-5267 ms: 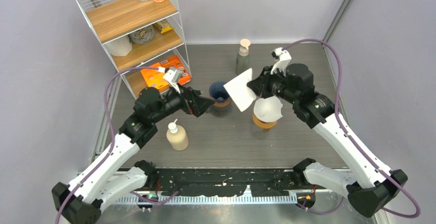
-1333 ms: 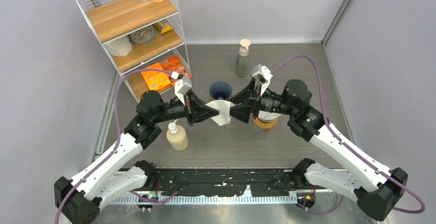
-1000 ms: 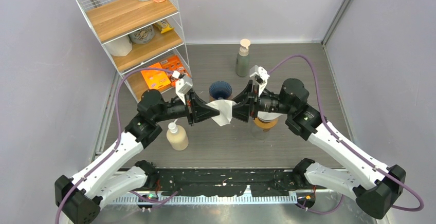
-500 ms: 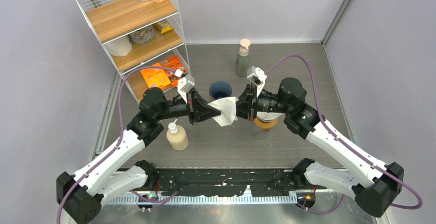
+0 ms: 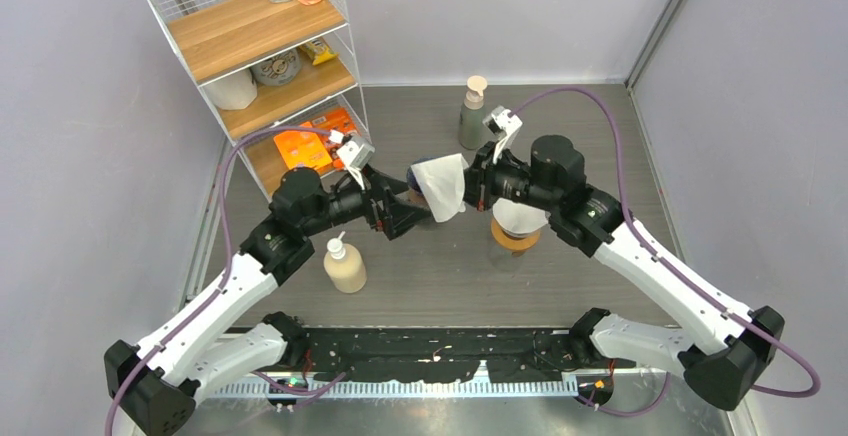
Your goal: Place the coffee filter in the dripper
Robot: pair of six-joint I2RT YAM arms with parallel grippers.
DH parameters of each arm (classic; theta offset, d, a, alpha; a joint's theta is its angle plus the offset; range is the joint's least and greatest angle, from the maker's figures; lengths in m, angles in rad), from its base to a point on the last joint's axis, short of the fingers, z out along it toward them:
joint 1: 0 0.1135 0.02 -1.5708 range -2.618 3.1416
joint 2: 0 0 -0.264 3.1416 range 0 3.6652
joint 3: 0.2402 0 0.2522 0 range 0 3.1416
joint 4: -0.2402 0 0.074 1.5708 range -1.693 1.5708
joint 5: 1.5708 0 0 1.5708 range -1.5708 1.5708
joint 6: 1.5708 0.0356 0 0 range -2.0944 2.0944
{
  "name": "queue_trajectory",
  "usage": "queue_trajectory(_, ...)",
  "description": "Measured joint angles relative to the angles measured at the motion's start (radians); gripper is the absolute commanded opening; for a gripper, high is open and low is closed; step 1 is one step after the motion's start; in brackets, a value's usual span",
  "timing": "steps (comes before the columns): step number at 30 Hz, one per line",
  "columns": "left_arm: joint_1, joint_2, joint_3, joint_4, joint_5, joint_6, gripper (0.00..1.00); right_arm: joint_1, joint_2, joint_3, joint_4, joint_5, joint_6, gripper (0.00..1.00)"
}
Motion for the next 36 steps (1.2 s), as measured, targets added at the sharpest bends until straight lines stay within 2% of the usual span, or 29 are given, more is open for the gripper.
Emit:
queue_trajectory(4, -0.006, 0.0, 0.026, -0.093, -0.139, 0.027, 1.0, 0.008, 0.078, 0.071, -0.125, 0.182, 0.052, 0.05)
queue_trajectory(8, -0.032, 0.013, 0.056, -0.144, -0.217, 0.05, 0.99, 0.022, 0.165, 0.145, -0.238, 0.329, 0.127, 0.05)
queue_trajectory(17, -0.188, 0.171, 0.159, -0.166, -0.393, 0.1, 1.0, 0.101, 0.213, 0.193, -0.32, 0.508, 0.239, 0.05)
queue_trajectory(27, -0.312, 0.24, 0.173, -0.172, -0.694, 0.137, 1.0, 0.118, 0.196, 0.182, -0.338, 0.587, 0.32, 0.05)
queue_trajectory(36, -0.338, 0.243, 0.18, -0.166, -0.867, 0.138, 1.0, 0.118, 0.167, 0.166, -0.329, 0.587, 0.333, 0.05)
